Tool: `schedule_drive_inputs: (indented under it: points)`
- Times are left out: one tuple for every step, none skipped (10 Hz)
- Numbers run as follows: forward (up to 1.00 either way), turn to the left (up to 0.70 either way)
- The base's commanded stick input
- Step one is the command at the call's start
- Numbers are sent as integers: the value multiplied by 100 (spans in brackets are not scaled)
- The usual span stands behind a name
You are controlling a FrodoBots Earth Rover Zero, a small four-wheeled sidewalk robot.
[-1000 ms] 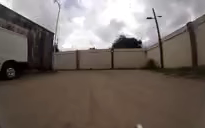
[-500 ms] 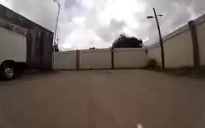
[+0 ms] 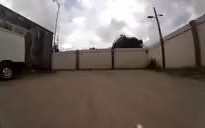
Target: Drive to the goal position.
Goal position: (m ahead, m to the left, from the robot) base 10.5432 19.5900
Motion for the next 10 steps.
schedule_drive_inputs:
  points:
    - [30,0]
    - [30,0]
    - [30,0]
    - [30,0]
    - [30,0]
    - [30,0]
    - [30,0]
    - [30,0]
    - [30,0]
    - [30,0]
